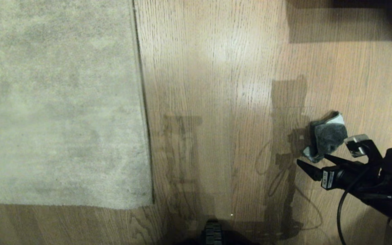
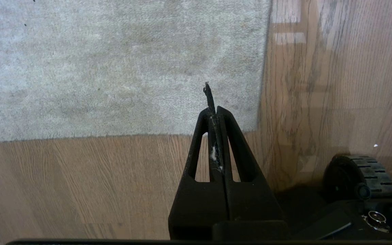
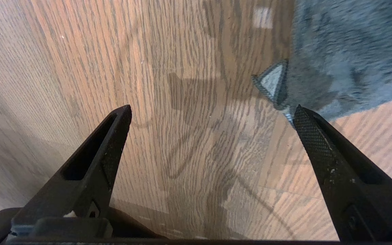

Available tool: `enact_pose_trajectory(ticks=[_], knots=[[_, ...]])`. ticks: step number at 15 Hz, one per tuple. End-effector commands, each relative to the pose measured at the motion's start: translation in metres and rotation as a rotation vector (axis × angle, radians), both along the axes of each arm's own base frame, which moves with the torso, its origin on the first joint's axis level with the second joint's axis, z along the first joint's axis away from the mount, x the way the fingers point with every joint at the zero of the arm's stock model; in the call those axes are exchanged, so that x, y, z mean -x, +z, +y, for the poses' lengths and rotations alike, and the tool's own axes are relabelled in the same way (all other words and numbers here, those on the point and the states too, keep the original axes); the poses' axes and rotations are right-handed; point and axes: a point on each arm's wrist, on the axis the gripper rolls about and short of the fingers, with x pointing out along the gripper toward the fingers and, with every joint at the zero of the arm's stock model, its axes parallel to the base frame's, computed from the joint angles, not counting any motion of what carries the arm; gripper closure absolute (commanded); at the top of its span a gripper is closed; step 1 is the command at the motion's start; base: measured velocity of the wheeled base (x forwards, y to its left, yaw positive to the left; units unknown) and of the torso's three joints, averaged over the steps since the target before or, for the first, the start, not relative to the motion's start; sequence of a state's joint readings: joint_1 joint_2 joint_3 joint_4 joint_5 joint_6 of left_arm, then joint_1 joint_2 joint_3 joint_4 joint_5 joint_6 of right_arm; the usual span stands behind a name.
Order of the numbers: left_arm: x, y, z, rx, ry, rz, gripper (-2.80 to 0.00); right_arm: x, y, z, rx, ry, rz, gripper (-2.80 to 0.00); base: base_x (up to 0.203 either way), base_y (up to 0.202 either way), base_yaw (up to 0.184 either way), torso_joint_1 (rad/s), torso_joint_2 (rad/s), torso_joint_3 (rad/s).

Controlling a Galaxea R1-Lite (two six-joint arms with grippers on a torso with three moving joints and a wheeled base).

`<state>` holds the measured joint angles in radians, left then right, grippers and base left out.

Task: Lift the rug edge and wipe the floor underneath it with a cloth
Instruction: Pick up the rag

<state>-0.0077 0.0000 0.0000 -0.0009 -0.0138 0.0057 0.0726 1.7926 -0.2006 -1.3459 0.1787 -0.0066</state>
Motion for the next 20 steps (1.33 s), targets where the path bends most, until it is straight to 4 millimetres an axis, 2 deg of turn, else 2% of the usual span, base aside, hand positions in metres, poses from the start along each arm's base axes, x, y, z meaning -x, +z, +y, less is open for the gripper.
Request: enact_pose_trajectory(ticks=[1,10,11,20], knots=[[0.0,0.0,0.0,0.0,0.0,0.0,0.0,-0.005,-0.009,0.001,-0.002,0.006,0.019,-2.8,0.0,0.0,0.0,0.0,0.0,0.0],[0.0,0.0,0.0,0.0,0.0,-0.001,0.0,-0.011,-0.013,0.001,0.0,0.003,0.027,-2.8,0.0,0.0,0.0,0.0,0.0,0.0],[0.0,0.0,0.0,0.0,0.0,-0.001,0.0,-0.011,-0.014,0.001,0.0,0.003,0.03,0.0,0.0,0.0,0.0,0.0,0.0,0.0],[0.0,0.0,0.0,0.0,0.0,-0.001,0.0,-0.018,-0.016,0.002,-0.004,0.001,-0.023,0.0,0.0,0.0,0.0,0.0,0.0,0.0]])
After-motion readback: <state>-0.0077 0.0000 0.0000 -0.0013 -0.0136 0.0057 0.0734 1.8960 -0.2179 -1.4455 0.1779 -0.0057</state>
